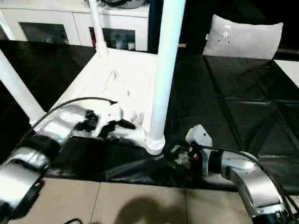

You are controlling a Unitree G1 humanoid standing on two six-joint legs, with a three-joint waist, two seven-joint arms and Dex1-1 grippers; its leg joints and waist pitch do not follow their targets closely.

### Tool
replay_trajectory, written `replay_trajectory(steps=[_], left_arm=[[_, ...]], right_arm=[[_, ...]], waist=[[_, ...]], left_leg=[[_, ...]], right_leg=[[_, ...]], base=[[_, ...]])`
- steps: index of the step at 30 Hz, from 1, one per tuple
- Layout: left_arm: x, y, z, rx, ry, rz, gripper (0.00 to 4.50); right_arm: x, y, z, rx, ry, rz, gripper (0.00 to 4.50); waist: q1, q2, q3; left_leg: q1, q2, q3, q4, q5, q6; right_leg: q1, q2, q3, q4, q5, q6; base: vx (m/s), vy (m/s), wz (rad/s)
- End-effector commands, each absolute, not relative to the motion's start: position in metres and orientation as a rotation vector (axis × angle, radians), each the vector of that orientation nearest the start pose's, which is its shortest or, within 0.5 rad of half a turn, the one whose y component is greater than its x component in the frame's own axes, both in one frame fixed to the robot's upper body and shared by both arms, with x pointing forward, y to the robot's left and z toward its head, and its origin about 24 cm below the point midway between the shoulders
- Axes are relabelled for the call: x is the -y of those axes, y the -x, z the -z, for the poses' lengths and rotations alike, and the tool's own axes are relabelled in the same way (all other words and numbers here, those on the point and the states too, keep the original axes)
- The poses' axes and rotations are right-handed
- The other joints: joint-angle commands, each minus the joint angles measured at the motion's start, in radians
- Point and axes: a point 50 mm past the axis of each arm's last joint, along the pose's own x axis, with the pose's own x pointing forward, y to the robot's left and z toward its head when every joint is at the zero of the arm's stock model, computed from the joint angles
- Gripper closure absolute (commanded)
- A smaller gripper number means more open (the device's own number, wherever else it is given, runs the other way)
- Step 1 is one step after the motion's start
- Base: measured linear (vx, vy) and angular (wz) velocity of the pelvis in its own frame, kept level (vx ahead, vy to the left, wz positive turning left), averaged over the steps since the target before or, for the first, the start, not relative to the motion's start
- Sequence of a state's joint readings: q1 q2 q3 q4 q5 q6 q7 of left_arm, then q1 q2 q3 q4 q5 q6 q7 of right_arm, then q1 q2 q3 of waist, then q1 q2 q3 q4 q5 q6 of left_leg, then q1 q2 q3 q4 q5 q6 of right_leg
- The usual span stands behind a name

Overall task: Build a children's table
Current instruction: Rotate table base, then rotate leg to tighten

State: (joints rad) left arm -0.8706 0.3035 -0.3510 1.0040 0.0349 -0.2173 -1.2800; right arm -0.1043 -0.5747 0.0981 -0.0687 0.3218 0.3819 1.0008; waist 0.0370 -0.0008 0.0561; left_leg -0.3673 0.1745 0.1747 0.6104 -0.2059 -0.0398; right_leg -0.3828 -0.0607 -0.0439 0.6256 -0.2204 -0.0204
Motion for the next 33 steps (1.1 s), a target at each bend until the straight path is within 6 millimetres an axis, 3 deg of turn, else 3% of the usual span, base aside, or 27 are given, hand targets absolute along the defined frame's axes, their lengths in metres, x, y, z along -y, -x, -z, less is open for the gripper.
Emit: replay_trajectory(steps=[1,2,3,4,5,11,12,15,17,21,28,33], left_arm=[[-0.108,-0.350,-0.081,-0.325,-0.572,1.476,1.75],[-0.105,-0.352,-0.082,-0.323,-0.569,1.478,1.90],[-0.104,-0.352,-0.082,-0.323,-0.569,1.479,2.03],[-0.103,-0.352,-0.081,-0.329,-0.577,1.484,2.09],[-0.103,-0.352,-0.081,-0.333,-0.583,1.487,2.14],[-0.108,-0.352,-0.077,-0.384,-0.602,1.502,2.62],[-0.110,-0.352,-0.076,-0.405,-0.600,1.516,2.73],[-0.112,-0.351,-0.075,-0.419,-0.601,1.527,2.81],[-0.114,-0.351,-0.075,-0.429,-0.615,1.526,3.15],[-0.116,-0.352,-0.074,-0.436,-0.641,1.511,3.32],[-0.118,-0.352,-0.072,-0.472,-0.646,1.524,4.04],[-0.118,-0.351,-0.071,-0.489,-0.654,1.535,4.40]], right_arm=[[0.188,-0.240,-0.065,-0.379,0.137,-1.079,0.00],[0.188,-0.240,-0.065,-0.381,0.137,-1.079,0.00],[0.188,-0.240,-0.065,-0.382,0.137,-1.078,0.00],[0.188,-0.239,-0.065,-0.382,0.136,-1.078,0.00],[0.188,-0.239,-0.066,-0.382,0.136,-1.078,0.00],[0.189,-0.235,-0.067,-0.383,0.130,-1.078,0.00],[0.189,-0.235,-0.067,-0.384,0.133,-1.076,0.00],[0.189,-0.235,-0.067,-0.383,0.132,-1.075,0.00],[0.189,-0.235,-0.067,-0.383,0.134,-1.074,0.00],[0.189,-0.235,-0.067,-0.383,0.135,-1.077,0.00],[0.188,-0.236,-0.068,-0.380,0.136,-1.081,0.00],[0.188,-0.237,-0.069,-0.376,0.139,-1.080,0.00]], waist=[[0.005,-0.020,-0.068],[0.007,-0.004,-0.068],[0.005,-0.012,-0.069],[0.006,-0.006,-0.068],[0.005,-0.011,-0.068],[0.004,-0.009,-0.069],[0.004,-0.005,-0.069],[0.004,-0.008,-0.067],[0.004,-0.009,-0.068],[0.004,-0.008,-0.068],[0.005,-0.009,-0.066],[0.003,-0.010,-0.069]], left_leg=[[0.003,0.055,-0.018,-0.062,-0.047,0.119],[0.006,0.055,-0.018,-0.061,-0.052,0.114],[0.006,0.056,-0.017,-0.061,-0.063,0.111],[0.006,0.056,-0.018,-0.062,-0.063,0.109],[0.006,0.055,-0.018,-0.062,-0.069,0.109],[0.007,0.057,-0.019,-0.062,-0.071,0.110],[0.008,0.058,-0.020,-0.063,-0.073,0.110],[0.009,0.058,-0.019,-0.064,-0.087,0.103],[0.008,0.057,-0.019,-0.064,-0.084,0.103],[0.008,0.058,-0.020,-0.064,-0.078,0.106],[0.009,0.059,-0.019,-0.065,-0.089,0.103],[0.006,0.059,-0.020,-0.064,-0.064,0.113]], right_leg=[[0.060,-0.090,0.047,-0.065,0.039,-0.267],[0.057,-0.091,0.047,-0.067,0.028,-0.270],[0.058,-0.089,0.048,-0.069,0.027,-0.274],[0.059,-0.089,0.048,-0.069,0.029,-0.278],[0.059,-0.087,0.047,-0.069,0.035,-0.279],[0.061,-0.088,0.047,-0.069,0.046,-0.280],[0.060,-0.088,0.047,-0.068,0.048,-0.285],[0.060,-0.089,0.048,-0.071,0.033,-0.291],[0.061,-0.089,0.048,-0.070,0.035,-0.292],[0.061,-0.089,0.047,-0.069,0.042,-0.291],[0.060,-0.090,0.048,-0.071,0.027,-0.294],[0.062,-0.091,0.048,-0.066,0.071,-0.295]], base=[[0.000,0.000,0.00],[0.000,0.000,0.00],[0.000,0.000,0.00],[0.000,0.000,0.00],[0.000,0.000,0.00],[0.000,0.000,0.00],[0.000,0.000,0.00],[0.000,0.000,0.00],[0.000,0.000,0.00],[0.000,0.000,0.00],[0.000,0.000,0.00],[0.000,0.000,0.00]])
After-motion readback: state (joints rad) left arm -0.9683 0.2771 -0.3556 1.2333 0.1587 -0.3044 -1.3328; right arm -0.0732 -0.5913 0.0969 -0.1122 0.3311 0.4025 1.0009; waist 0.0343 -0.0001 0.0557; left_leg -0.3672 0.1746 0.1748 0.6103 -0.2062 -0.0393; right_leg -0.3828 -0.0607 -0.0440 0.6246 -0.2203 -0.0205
